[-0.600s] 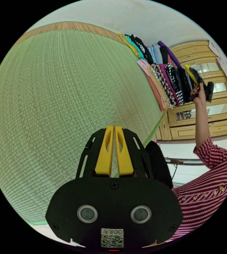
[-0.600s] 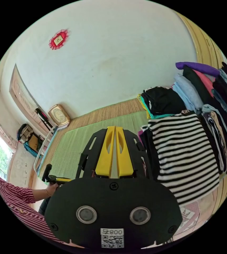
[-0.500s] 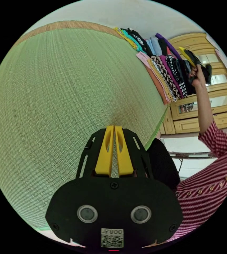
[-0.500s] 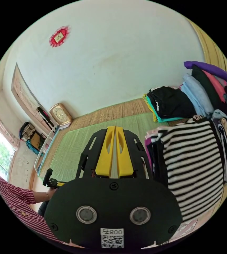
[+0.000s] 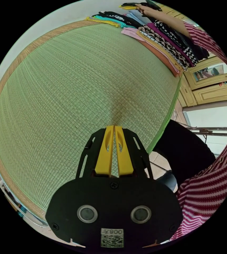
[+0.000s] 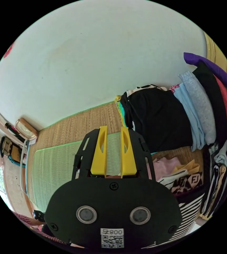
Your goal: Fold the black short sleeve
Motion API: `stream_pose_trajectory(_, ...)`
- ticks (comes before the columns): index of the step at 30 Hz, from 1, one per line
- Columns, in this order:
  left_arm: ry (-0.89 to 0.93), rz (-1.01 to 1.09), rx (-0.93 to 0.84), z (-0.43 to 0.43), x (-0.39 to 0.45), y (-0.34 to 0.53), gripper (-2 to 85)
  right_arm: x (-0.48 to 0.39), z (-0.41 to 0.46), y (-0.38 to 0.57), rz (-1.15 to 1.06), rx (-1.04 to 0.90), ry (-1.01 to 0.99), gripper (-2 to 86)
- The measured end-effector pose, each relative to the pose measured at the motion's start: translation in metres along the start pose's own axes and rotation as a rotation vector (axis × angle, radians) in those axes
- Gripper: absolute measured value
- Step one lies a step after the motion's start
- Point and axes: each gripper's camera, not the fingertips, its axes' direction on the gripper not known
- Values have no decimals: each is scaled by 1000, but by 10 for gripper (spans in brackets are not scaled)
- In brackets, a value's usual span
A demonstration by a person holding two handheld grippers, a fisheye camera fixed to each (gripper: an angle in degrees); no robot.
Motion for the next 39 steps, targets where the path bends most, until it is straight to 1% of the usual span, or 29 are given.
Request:
stream_pose_trajectory(2, -5, -5, -37, 0, 3, -8, 3, 21, 32, -24, 3, -35, 49, 85)
stream_pose_trajectory(6, -16, -2, -122, 1, 9, -27, 2, 44, 81, -59, 12, -73, 85, 89)
stream_pose_trajectory(11, 2, -37, -163, 0, 9, -39, 2, 60, 156, -101, 9, -127, 115, 92)
stream_pose_trajectory(16, 29, -53, -194, -2, 6, -48, 2, 69, 213, -111, 2, -181, 151, 89)
stream_pose_trajectory(19, 50, -71, -196, -4, 2, -50, 2, 79, 238, -103, 12, -202, 197, 72)
stream_pose_trajectory(22, 54, -70, -195, -6, 2, -51, 2, 91, 241, -95, 38, -177, 163, 39)
stream_pose_trajectory(24, 69, -92, -183, -9, -2, -49, 2, 96, 241, -91, 57, -182, 176, 18)
stream_pose_trajectory(29, 106, -116, -148, -14, -9, -42, 2, 101, 229, -81, 79, -188, 86, 8)
stream_pose_trajectory(33, 134, -129, -142, -18, -16, -38, 2, 100, 218, -81, 71, -162, 117, 21)
stream_pose_trajectory(35, 143, -127, -146, -19, -19, -38, 3, 92, 215, -90, 51, -144, 153, 69)
stream_pose_trajectory(39, 169, -130, -150, -23, -26, -34, 3, 76, 226, -113, -4, -166, 202, 85)
